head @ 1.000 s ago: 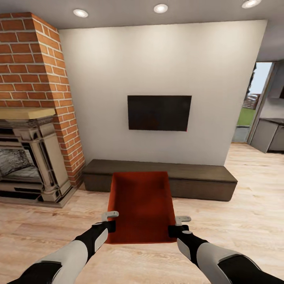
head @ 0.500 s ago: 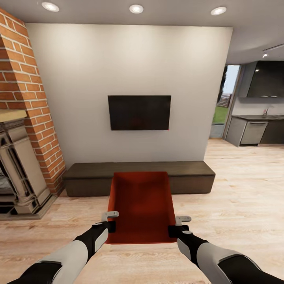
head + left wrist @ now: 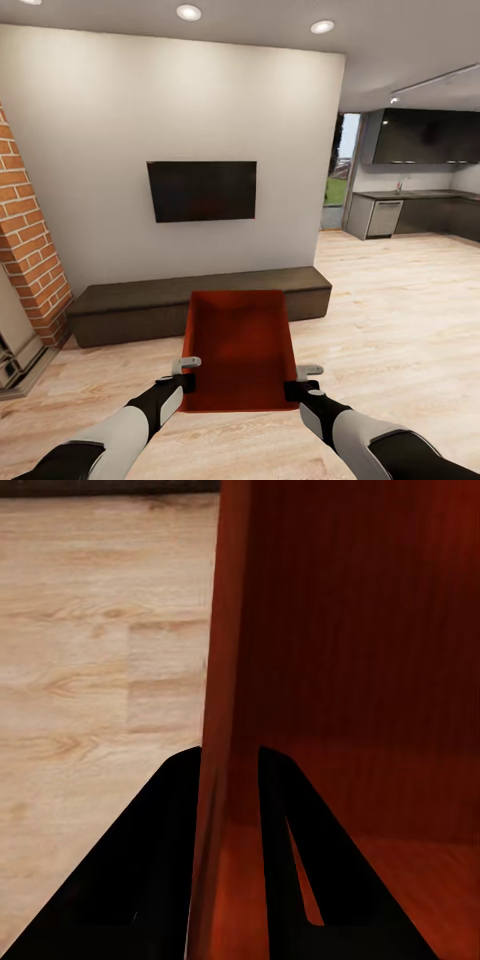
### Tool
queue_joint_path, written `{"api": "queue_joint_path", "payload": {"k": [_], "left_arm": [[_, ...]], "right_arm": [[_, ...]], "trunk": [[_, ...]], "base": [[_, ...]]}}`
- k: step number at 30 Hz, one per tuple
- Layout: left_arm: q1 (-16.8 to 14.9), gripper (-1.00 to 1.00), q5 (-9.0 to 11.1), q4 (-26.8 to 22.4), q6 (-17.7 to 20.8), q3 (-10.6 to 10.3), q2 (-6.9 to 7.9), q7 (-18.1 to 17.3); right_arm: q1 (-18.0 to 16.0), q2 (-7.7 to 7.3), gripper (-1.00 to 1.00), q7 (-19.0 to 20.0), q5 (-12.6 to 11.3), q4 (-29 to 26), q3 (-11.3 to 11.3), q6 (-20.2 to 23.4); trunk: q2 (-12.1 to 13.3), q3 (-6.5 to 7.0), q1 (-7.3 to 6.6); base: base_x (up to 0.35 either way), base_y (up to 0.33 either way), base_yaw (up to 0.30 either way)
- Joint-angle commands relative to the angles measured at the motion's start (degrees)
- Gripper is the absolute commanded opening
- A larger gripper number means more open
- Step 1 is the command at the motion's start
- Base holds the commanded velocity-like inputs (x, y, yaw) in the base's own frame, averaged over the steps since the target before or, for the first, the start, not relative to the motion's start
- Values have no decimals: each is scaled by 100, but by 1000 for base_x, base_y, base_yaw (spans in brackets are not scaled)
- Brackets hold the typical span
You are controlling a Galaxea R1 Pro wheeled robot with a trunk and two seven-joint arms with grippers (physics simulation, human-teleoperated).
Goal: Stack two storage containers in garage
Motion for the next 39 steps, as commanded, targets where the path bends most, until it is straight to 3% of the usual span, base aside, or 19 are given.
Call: {"api": "queue_joint_path", "payload": {"k": [1,39], "left_arm": [[5,-100,-24,-14,39,-20,94,233],[3,-100,-24,-27,39,-20,99,236]], "right_arm": [[-7,2,-100,-485,-96,8,-124,-41],[-6,2,-100,-485,-96,8,-124,-42]], "trunk": [[-5,-2,2],[-5,-2,2]], "base": [[0,0,-294],[0,0,-294]]}}
